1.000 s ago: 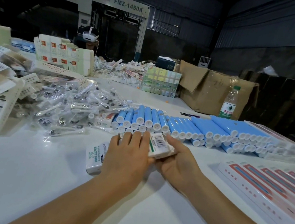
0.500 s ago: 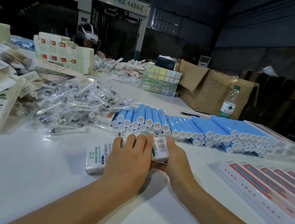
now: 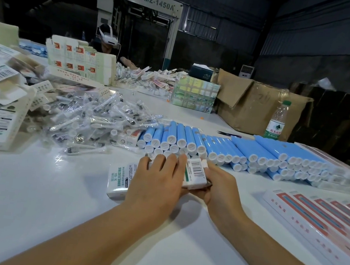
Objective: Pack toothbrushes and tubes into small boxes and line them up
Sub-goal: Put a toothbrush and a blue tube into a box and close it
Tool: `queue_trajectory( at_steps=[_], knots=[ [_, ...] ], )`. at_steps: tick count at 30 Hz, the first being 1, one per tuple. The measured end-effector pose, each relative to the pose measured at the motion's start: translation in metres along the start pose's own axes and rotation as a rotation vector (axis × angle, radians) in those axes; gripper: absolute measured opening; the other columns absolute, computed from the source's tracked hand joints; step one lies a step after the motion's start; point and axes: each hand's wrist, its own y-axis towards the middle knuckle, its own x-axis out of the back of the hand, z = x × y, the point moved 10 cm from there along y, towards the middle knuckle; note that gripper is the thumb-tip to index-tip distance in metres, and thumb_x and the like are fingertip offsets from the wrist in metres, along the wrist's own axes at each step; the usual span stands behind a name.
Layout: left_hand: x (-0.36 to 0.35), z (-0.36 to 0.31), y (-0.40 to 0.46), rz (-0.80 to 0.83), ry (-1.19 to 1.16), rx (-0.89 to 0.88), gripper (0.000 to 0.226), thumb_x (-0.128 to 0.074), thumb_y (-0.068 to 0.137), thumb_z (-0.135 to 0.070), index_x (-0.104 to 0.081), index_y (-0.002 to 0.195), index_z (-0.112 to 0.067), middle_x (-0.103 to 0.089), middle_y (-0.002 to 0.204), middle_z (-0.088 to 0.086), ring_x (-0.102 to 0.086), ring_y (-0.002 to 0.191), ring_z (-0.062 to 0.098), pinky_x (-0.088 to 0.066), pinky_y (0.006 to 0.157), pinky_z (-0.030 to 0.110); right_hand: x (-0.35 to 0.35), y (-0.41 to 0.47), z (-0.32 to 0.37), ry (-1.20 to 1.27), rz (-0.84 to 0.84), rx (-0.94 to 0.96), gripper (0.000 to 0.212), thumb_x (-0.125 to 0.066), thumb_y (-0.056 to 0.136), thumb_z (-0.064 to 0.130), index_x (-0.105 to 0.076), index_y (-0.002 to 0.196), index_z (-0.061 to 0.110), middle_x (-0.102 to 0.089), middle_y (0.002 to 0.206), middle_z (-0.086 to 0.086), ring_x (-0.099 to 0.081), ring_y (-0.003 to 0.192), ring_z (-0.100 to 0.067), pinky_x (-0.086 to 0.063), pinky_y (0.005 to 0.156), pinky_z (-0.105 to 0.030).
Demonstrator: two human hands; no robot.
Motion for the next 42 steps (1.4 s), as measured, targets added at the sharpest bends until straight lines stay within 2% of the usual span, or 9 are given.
queue_trajectory(
  at_steps=[2, 6, 12, 16, 23, 30, 34, 38, 42],
  knots=[
    [0.005, -0.002, -0.002, -0.024, 0.026, -0.004, 0.070, -0.039, 0.095, -0.052, -0.023, 0.149, -0.010, -0.046, 0.134, 0.009, -0.046, 0.115, 0.027, -0.037, 0.094, 0.044, 0.001, 0.000, -0.003, -0.016, -0.025, -0.012, 0.032, -0.045, 0.088, 0.001, -0.075, 0.080, 0.009, -0.073, 0.086, -0.016, -0.072, 0.081, -0.029, -0.059, 0.070, -0.044],
    [0.002, -0.007, -0.001, -0.024, 0.012, -0.031, 0.068, -0.037, 0.098, -0.047, -0.014, 0.150, -0.009, -0.040, 0.138, 0.011, -0.041, 0.121, 0.030, -0.033, 0.099, 0.046, 0.000, 0.000, -0.008, 0.017, -0.036, -0.021, 0.033, -0.042, 0.090, 0.006, -0.074, 0.087, 0.008, -0.073, 0.088, -0.017, -0.071, 0.082, -0.029, -0.057, 0.076, -0.045],
    [0.003, 0.001, -0.001, -0.027, 0.057, 0.015, 0.071, -0.028, 0.097, -0.054, -0.012, 0.150, -0.010, -0.039, 0.137, 0.008, -0.041, 0.120, 0.027, -0.033, 0.095, 0.042, -0.011, -0.006, 0.003, -0.122, 0.069, 0.067, 0.052, -0.043, 0.092, 0.000, -0.076, 0.067, 0.031, -0.074, 0.078, 0.003, -0.070, 0.074, -0.008, -0.056, 0.062, -0.022],
    [-0.001, 0.010, 0.001, -0.008, 0.042, 0.066, 0.071, -0.030, 0.097, -0.053, -0.007, 0.149, -0.010, -0.035, 0.139, 0.008, -0.036, 0.122, 0.027, -0.029, 0.094, 0.040, 0.011, -0.006, 0.015, -0.361, -0.143, 0.151, 0.012, -0.067, 0.085, 0.015, -0.069, 0.076, 0.021, -0.071, 0.083, -0.002, -0.061, 0.068, -0.008, -0.050, 0.062, -0.022],
    [-0.002, 0.006, -0.002, 0.051, 0.096, 0.112, 0.074, -0.050, 0.096, -0.038, -0.010, 0.148, -0.005, -0.039, 0.132, 0.010, -0.039, 0.116, 0.029, -0.033, 0.088, 0.043, 0.006, -0.015, 0.032, -0.540, -0.215, 0.367, 0.013, -0.066, 0.085, 0.008, -0.062, 0.073, 0.006, -0.062, 0.077, -0.008, -0.052, 0.069, -0.013, -0.040, 0.064, -0.019],
    [-0.001, 0.005, 0.000, 0.022, 0.071, 0.081, 0.068, -0.040, 0.099, -0.042, -0.006, 0.148, -0.008, -0.035, 0.134, 0.009, -0.035, 0.119, 0.028, -0.030, 0.091, 0.042, 0.004, -0.015, 0.033, -0.481, -0.160, 0.380, 0.011, -0.060, 0.086, 0.004, -0.062, 0.076, 0.003, -0.060, 0.073, -0.008, -0.048, 0.062, -0.005, -0.039, 0.057, -0.014],
    [0.005, 0.019, 0.002, -0.005, 0.008, 0.114, 0.068, -0.026, 0.096, -0.054, -0.002, 0.147, -0.016, -0.031, 0.137, 0.002, -0.032, 0.123, 0.023, -0.030, 0.091, 0.038, 0.004, -0.011, 0.026, -0.318, -0.099, 0.291, 0.024, -0.051, 0.095, 0.013, -0.068, 0.077, 0.015, -0.061, 0.067, 0.004, -0.047, 0.058, -0.003, -0.041, 0.059, -0.023],
    [0.022, 0.037, 0.011, -0.032, -0.251, 0.156, 0.066, -0.027, 0.094, -0.055, -0.012, 0.148, -0.020, -0.035, 0.137, -0.001, -0.038, 0.122, 0.020, -0.036, 0.088, 0.034, 0.007, -0.009, 0.027, -0.232, -0.109, 0.303, 0.031, -0.044, 0.099, 0.017, -0.070, 0.084, 0.025, -0.058, 0.065, 0.011, -0.049, 0.065, -0.009, -0.042, 0.061, -0.024],
    [0.039, 0.064, 0.014, -0.187, -1.109, 0.300, 0.036, -0.038, 0.094, -0.051, -0.051, 0.123, -0.034, -0.058, 0.101, -0.017, -0.056, 0.088, 0.001, -0.038, 0.070, 0.026, 0.002, -0.009, 0.027, -0.284, -0.064, 0.321, 0.026, -0.047, 0.098, 0.016, -0.066, 0.089, 0.030, -0.060, 0.067, 0.015, -0.051, 0.066, -0.004, -0.043, 0.061, -0.020]
  ],
)
